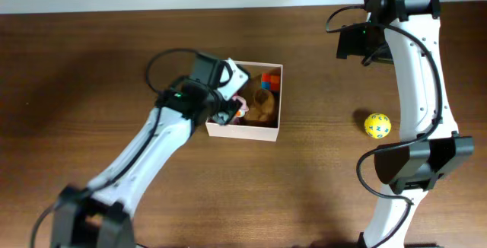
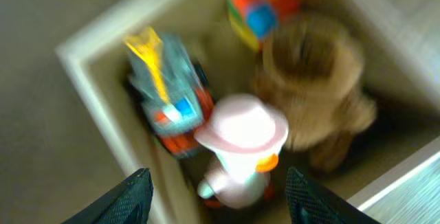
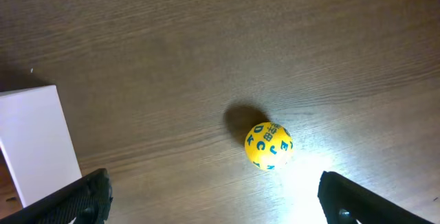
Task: Pack container
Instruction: 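Carry the duck into the box and release it with left gripper, then withdraw left gripper from the box to the left side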
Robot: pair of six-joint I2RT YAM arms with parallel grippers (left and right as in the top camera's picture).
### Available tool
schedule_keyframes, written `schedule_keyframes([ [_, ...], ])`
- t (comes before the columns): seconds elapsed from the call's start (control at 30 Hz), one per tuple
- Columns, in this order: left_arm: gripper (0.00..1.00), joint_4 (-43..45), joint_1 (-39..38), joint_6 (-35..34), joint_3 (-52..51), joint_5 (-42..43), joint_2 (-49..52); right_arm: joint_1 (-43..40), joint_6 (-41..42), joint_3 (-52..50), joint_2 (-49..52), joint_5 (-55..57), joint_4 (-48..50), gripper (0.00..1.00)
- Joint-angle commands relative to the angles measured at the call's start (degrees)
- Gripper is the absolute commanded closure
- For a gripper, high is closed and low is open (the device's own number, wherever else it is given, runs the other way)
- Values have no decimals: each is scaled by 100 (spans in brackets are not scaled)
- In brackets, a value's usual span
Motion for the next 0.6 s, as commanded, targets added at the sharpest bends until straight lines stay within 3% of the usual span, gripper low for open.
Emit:
schedule_keyframes([
  [0.0, 36, 74, 37, -894, 365, -535, -688, -22, 48, 85, -166, 87, 4, 1],
  [0.1, 31, -33, 162, -2286, 380, -1906, -1008, -22, 48, 85, -166, 87, 4, 1],
  [0.17, 28, -129, 315, -2791, 380, -2430, -1154, -22, 48, 85, -166, 87, 4, 1],
  [0.27, 27, -210, 595, -2931, 380, -2470, -1191, -22, 48, 85, -166, 87, 4, 1],
  [0.33, 13, -328, 817, -2931, 378, -2472, -1154, -22, 48, 85, -166, 87, 4, 1],
  [0.37, 0, -376, 918, -2929, 378, -2472, -1139, -22, 48, 85, -166, 87, 4, 1],
  [0.57, 1, -553, 1545, -2927, 378, -2468, -1010, -22, 48, 85, -166, 87, 4, 1],
])
